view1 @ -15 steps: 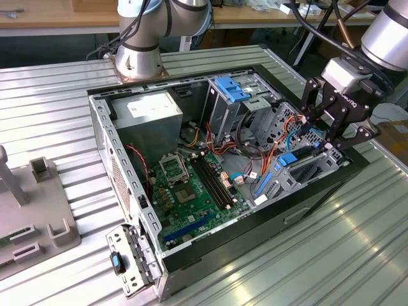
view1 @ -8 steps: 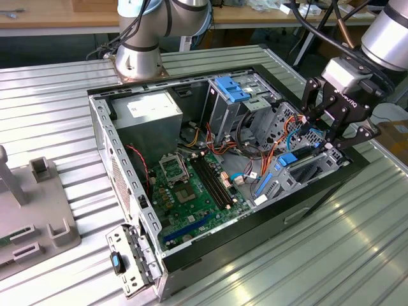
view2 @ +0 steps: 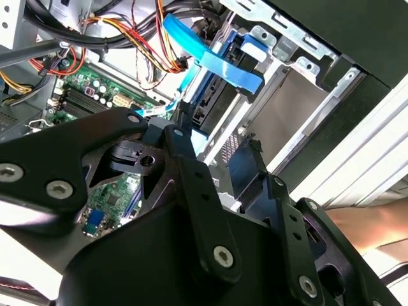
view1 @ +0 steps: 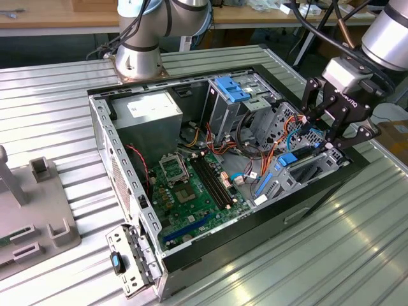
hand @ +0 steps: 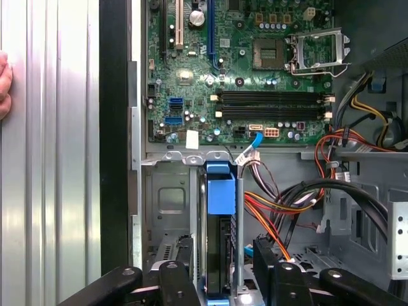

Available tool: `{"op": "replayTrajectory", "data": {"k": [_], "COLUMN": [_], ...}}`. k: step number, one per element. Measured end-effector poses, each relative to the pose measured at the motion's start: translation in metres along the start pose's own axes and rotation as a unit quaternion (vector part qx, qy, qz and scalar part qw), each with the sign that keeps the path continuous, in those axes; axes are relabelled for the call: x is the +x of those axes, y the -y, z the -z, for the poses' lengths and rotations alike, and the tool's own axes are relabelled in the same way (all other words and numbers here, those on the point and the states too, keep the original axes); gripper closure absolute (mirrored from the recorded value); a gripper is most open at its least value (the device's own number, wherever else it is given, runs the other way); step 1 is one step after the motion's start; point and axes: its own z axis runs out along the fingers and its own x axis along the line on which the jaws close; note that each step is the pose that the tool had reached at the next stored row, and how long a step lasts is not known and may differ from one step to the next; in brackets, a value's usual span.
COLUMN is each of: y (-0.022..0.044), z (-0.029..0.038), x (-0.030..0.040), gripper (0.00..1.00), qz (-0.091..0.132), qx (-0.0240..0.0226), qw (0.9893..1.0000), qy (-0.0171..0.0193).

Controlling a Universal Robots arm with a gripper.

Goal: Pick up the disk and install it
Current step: 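Insert the first disk wire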

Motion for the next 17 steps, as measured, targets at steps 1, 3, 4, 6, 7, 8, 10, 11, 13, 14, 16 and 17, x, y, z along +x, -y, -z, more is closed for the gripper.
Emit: {"op": "replayTrajectory", "data": {"k": [1, 3, 4, 6, 7, 8, 10, 11, 13, 14, 16, 17], "y": [0.0028, 0.0058, 0.007, 0.009, 0.0103, 0.0116, 0.0154, 0.0169, 0.0178, 0.0178, 0.018, 0.018], "z": [0.0001, 0.0001, 0.0001, 0.0001, 0.0001, 0.0001, 0.0001, 0.0002, 0.0002, 0.0002, 0.0002, 0.0002], "x": [-0.0001, -0.0003, -0.0004, -0.0006, -0.0007, -0.0008, -0.001, -0.001, -0.0011, -0.0011, -0.001, -0.001], "gripper": [0.5, 0.5, 0.5, 0.5, 0.5, 0.5, 0.5, 0.5, 0.5, 0.5, 0.5, 0.5], "qz": [0.0, 0.0, 0.0, 0.0, 0.0, 0.0, 0.0, 0.0, 0.0, 0.0, 0.0, 0.0], "qx": [0.0, 0.0, 0.0, 0.0, 0.0, 0.0, 0.0, 0.0, 0.0, 0.0, 0.0, 0.0], "qw": [1.0, 1.0, 1.0, 1.0, 1.0, 1.0, 1.0, 1.0, 1.0, 1.0, 1.0, 1.0], "qy": [0.0, 0.0, 0.0, 0.0, 0.0, 0.0, 0.0, 0.0, 0.0, 0.0, 0.0, 0.0]}}
